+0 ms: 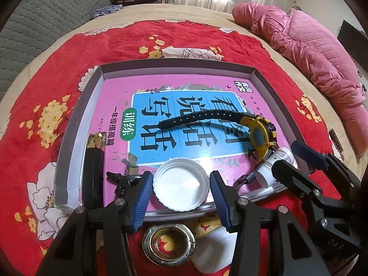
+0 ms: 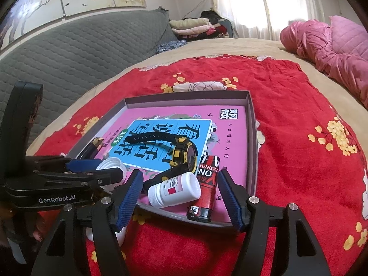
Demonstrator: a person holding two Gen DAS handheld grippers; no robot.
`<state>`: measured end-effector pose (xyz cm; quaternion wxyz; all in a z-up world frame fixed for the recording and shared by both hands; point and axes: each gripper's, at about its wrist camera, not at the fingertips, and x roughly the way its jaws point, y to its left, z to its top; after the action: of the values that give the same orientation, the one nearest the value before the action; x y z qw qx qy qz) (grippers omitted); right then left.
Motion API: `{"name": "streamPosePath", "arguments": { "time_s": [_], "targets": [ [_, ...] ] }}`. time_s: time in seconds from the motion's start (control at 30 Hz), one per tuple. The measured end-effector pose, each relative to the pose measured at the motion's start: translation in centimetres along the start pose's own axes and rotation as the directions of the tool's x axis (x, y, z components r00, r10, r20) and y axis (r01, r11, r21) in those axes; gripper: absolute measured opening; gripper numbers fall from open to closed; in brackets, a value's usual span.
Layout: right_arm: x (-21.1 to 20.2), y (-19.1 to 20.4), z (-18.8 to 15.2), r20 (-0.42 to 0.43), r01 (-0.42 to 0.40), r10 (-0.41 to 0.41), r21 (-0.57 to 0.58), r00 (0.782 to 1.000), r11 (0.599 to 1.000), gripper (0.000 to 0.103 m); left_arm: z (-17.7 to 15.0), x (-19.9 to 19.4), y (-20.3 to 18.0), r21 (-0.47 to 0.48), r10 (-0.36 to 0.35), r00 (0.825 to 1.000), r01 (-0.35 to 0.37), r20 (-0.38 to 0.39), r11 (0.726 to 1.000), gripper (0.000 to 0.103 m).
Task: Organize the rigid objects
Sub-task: 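Lower and release the cap on the workbook while right tool releases the pill bottle, then withdraw both open tools from the box toward the remaining objects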
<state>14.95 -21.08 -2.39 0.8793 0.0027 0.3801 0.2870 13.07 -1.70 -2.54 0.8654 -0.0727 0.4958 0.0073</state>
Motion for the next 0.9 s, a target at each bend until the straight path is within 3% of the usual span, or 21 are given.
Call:
{"name": "streamPosePath", "arguments": {
  "time_s": [0.4, 0.53, 0.9],
  "targets": [
    [-0.3, -0.1, 0.0, 0.02, 0.007, -0.007, 0.004, 1.0, 1.0, 0.07, 0.1, -1.4, 0.6, -0.019, -0.007, 0.999, 0.007, 0.033, 1.0, 0.052],
    [-0.4, -0.2, 0.0, 0.026, 0.006, -0.006, 0.007, 1.0, 1.0, 0.075, -0.1, -2.0, 1.0, -0.028, -0.01, 0.999, 0.011, 0.039, 1.0, 0.055],
    [-2.4, 1.6, 0.1, 0.106, -0.045, 0.051, -0.058, 0.993, 0.997, 0.075, -1.6, -4.6, 3.2, -0.047, 0.013, 0.999, -0.01, 0.052, 0.999, 0.055]
  ]
}}
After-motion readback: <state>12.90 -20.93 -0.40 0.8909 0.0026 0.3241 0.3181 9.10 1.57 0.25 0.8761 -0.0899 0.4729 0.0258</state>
